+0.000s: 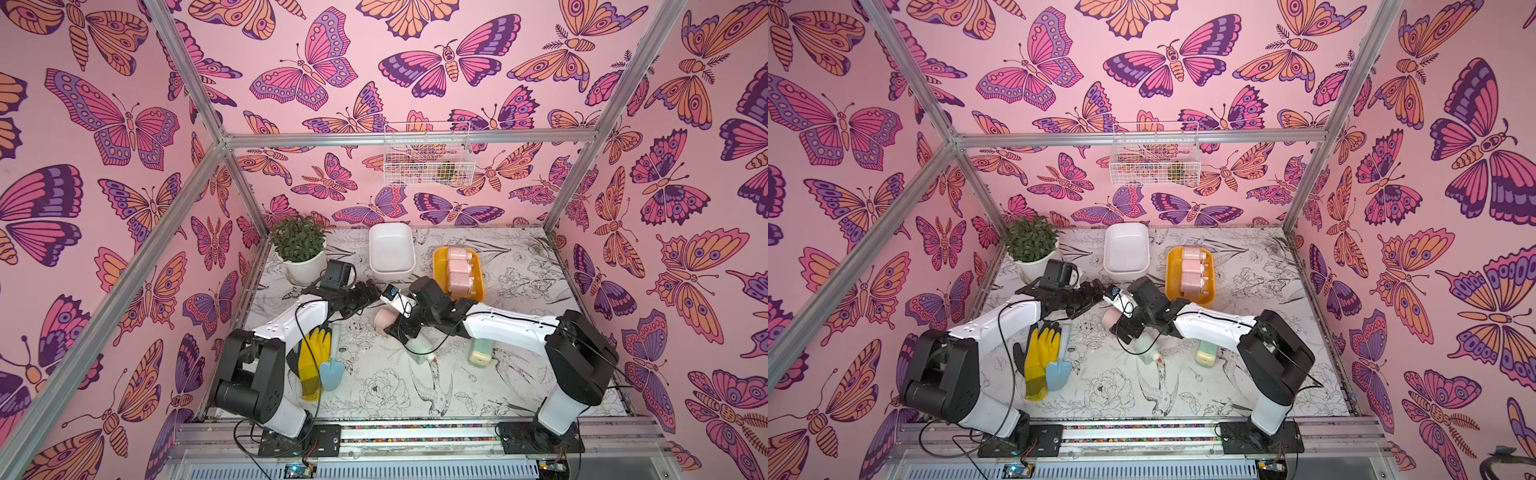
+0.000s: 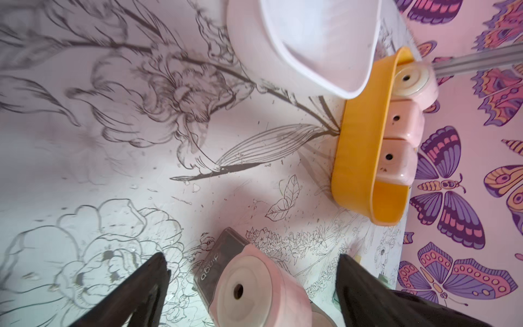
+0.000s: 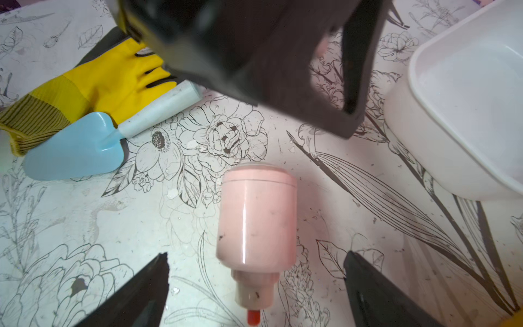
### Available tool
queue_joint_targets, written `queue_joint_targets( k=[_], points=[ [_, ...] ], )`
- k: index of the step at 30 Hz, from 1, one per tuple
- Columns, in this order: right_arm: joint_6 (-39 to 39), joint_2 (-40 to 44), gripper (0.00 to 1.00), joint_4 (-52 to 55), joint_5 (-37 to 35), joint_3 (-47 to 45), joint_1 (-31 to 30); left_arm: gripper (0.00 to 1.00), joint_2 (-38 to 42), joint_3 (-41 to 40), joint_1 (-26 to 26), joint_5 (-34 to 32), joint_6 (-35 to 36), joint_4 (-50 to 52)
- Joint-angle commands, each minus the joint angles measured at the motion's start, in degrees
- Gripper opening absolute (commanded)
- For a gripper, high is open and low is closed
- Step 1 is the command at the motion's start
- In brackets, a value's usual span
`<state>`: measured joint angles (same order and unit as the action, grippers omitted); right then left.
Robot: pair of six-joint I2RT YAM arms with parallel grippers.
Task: Place the pencil sharpeners by color into the storage box
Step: Pick up the pencil sharpener from the center of the board.
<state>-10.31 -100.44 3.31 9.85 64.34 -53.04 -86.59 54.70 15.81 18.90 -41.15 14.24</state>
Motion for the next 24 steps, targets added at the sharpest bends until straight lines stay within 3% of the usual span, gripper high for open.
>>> queue_joint_targets(
  k=[1, 13, 16, 24],
  points=[
    [1.2, -2.3, 0.99, 1.7, -3.6, 3.5, -1.2, 0.96, 4.7, -2.7, -2.6, -5.0, 1.1, 2.3],
    [1.9, -12.7, 0.93, 14.1, -7.0, 16.2, -2.0, 1.00, 15.6, -9.1, -8.5, -11.7, 0.1, 4.3],
    [1.4, -13.7, 0.86, 15.4, -6.2, 17.5, -2.1, 1.00, 16.3, -9.7, -8.9, -12.3, 0.0, 4.2],
    [-0.8, -18.1, 0.77, 21.2, -5.2, 22.9, -2.2, 1.00, 15.4, -10.1, -10.5, -11.9, -4.0, 5.0]
  ],
)
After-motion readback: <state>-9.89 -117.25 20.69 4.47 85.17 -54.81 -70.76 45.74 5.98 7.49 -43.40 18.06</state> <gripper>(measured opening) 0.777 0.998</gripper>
